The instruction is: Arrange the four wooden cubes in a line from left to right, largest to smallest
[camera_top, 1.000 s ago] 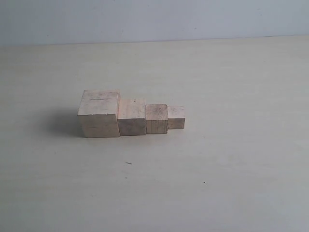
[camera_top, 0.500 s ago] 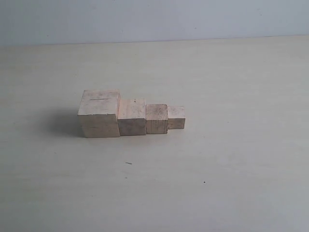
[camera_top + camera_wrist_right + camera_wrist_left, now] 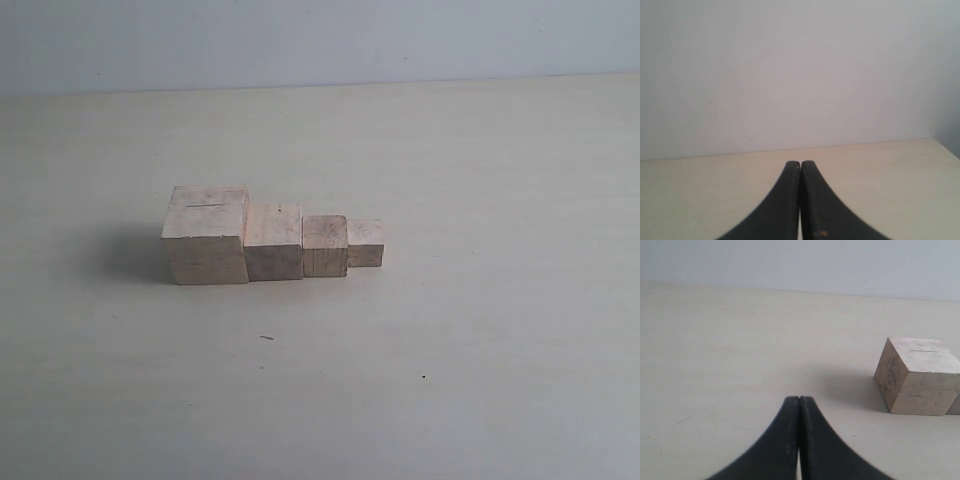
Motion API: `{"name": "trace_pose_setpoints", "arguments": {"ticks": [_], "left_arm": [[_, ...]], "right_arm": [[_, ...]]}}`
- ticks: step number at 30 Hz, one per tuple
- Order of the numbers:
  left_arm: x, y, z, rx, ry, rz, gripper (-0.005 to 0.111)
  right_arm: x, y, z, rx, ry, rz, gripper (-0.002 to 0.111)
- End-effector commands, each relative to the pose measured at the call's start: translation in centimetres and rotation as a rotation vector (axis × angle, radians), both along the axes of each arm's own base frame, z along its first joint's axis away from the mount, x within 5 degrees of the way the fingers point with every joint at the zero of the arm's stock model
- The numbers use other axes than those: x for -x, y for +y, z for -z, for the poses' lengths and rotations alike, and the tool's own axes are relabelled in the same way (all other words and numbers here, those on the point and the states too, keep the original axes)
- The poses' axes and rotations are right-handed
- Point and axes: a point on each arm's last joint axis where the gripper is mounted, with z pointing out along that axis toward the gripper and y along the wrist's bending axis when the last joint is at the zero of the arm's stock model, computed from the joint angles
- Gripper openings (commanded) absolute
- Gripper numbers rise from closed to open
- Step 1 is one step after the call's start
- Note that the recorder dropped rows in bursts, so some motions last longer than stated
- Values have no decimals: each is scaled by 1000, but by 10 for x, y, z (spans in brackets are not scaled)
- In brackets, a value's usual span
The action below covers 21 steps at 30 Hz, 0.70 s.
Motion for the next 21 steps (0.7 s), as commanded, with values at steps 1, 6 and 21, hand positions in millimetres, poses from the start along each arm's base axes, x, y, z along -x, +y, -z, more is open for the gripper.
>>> {"name": "trace_pose_setpoints", "arguments": {"ticks": [1,6,21], "left_arm": [[0,0,-1,5,-12,6,0],[0,0,-1,5,-12,6,0],[0,0,-1,6,-12,6,0]], "right_arm": [[2,-1,0,7,-19,14,0],[9,-1,4,67,-1,7,0],[12,-12,80,2,73,130,0]]}}
